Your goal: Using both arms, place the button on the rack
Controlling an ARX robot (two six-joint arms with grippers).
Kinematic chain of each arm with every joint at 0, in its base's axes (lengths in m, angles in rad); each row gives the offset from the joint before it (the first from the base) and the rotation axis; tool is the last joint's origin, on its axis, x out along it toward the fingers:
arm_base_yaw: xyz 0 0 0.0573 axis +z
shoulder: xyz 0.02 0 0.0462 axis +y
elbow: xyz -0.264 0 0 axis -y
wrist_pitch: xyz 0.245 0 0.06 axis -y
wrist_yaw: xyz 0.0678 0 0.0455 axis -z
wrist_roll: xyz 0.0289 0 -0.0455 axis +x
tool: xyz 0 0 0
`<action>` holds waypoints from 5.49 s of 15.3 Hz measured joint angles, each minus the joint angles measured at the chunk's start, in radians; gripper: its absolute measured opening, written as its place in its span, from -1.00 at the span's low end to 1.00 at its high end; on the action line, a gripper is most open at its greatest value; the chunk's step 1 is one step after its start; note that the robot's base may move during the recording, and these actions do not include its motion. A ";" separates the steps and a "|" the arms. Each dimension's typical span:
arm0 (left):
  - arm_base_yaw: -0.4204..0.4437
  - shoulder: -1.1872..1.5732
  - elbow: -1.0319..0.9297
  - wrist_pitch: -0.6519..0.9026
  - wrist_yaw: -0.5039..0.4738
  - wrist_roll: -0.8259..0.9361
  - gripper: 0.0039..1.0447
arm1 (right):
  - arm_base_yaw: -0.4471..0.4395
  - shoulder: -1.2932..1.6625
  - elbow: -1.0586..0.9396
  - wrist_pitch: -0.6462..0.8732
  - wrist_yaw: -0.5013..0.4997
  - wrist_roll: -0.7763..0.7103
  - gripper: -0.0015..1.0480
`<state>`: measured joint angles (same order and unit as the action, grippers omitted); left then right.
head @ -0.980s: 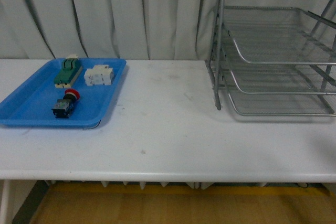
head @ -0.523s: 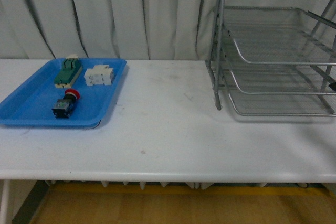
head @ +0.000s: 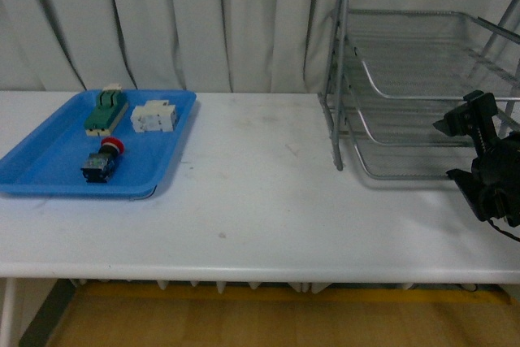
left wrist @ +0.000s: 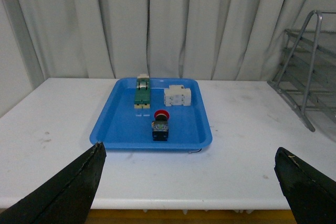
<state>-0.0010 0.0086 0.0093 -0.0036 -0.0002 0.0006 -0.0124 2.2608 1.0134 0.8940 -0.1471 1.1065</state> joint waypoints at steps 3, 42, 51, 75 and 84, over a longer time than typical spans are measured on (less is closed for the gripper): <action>0.000 0.000 0.000 0.000 0.000 0.000 0.88 | -0.001 0.035 0.035 0.016 0.033 0.011 -0.13; 0.001 0.000 0.000 0.000 0.000 0.000 0.88 | 0.012 -1.781 -1.003 -0.407 0.147 -1.100 -0.96; 0.001 0.000 0.000 0.000 0.000 0.000 0.88 | 0.012 -2.008 -1.003 -0.638 0.147 -1.100 -0.97; -0.028 1.879 0.960 0.213 -0.024 0.109 0.88 | 0.012 -2.257 -1.002 -0.898 0.148 -1.104 0.87; 0.060 2.477 1.707 -0.093 0.008 -0.020 0.83 | 0.012 -2.257 -1.002 -0.898 0.148 -1.104 0.87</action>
<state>0.0589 2.4859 1.7168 -0.0967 0.0078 -0.0193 -0.0002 0.0036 0.0113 -0.0040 0.0006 0.0025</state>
